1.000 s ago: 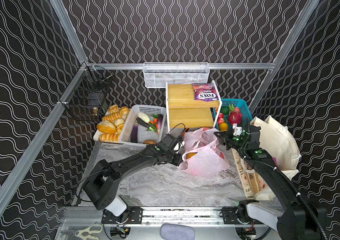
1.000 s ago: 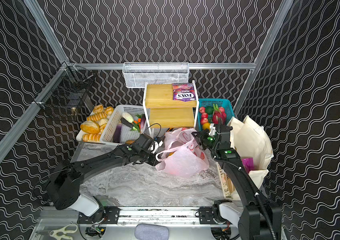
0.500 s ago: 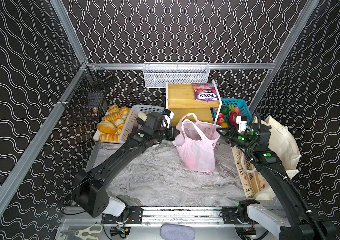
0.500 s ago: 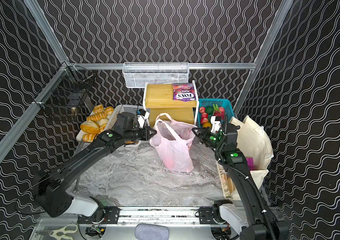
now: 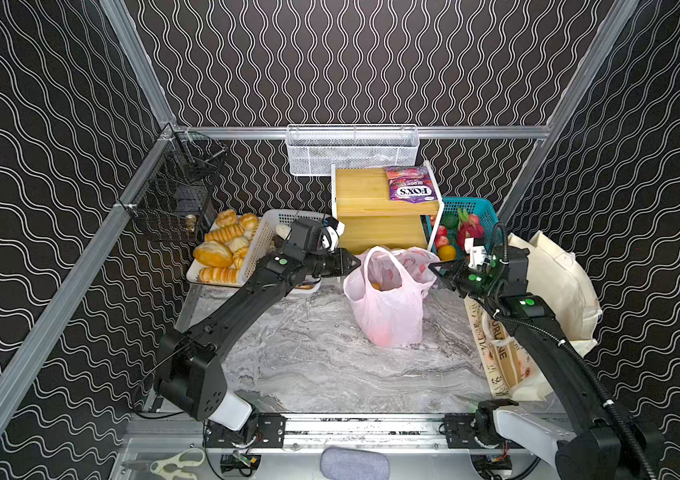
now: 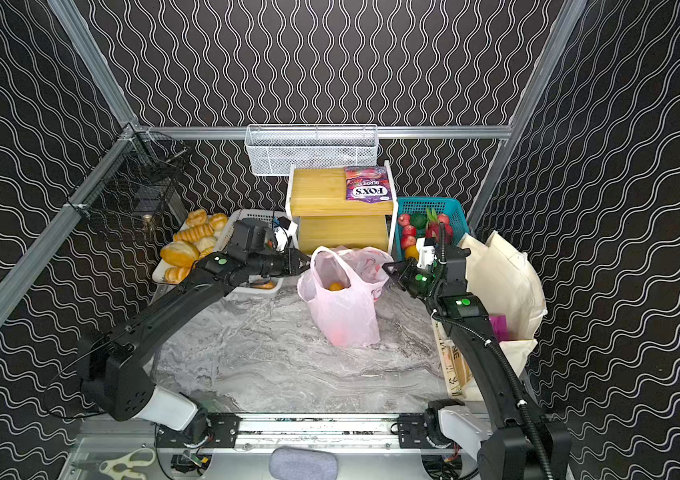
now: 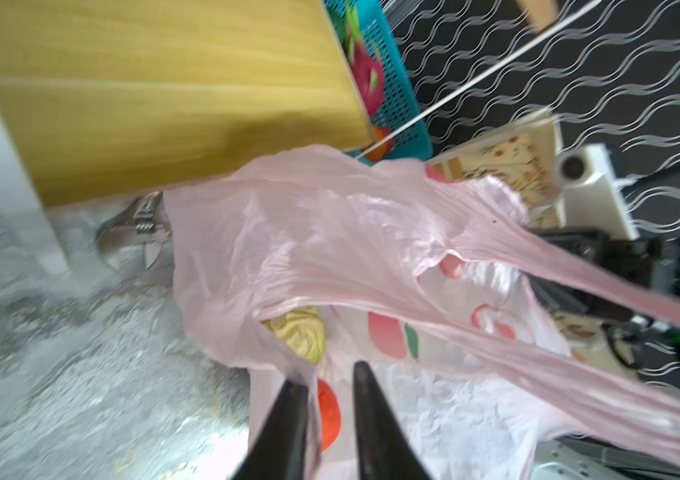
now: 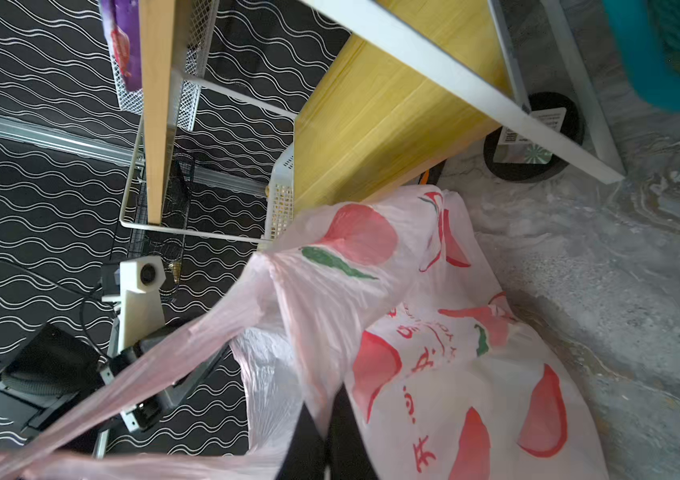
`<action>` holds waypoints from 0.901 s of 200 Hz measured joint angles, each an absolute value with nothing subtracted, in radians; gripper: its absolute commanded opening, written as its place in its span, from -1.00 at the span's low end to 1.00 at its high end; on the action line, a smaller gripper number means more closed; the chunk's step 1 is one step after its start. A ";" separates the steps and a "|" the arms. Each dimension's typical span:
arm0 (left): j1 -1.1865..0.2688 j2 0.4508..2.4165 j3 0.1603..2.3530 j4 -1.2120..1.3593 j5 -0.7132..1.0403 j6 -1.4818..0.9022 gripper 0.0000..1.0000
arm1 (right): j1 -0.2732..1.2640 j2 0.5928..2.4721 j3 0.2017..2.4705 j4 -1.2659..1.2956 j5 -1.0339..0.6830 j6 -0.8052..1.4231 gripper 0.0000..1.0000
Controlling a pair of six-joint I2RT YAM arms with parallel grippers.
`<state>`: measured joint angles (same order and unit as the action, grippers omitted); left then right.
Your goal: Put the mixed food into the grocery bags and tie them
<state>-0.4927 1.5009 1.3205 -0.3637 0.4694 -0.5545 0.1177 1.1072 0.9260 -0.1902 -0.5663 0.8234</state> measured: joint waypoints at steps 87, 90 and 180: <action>-0.440 1.302 1.270 -0.456 0.205 -0.415 0.41 | 0.118 1.134 0.906 -0.142 -0.580 0.853 -1.00; -0.429 1.310 1.277 -0.462 0.197 -0.415 0.41 | 0.118 1.134 0.906 -0.141 -0.581 0.853 -1.00; -0.201 2.036 1.845 -0.922 0.218 -0.207 0.56 | 0.118 1.119 0.903 -0.128 -0.581 0.875 -1.00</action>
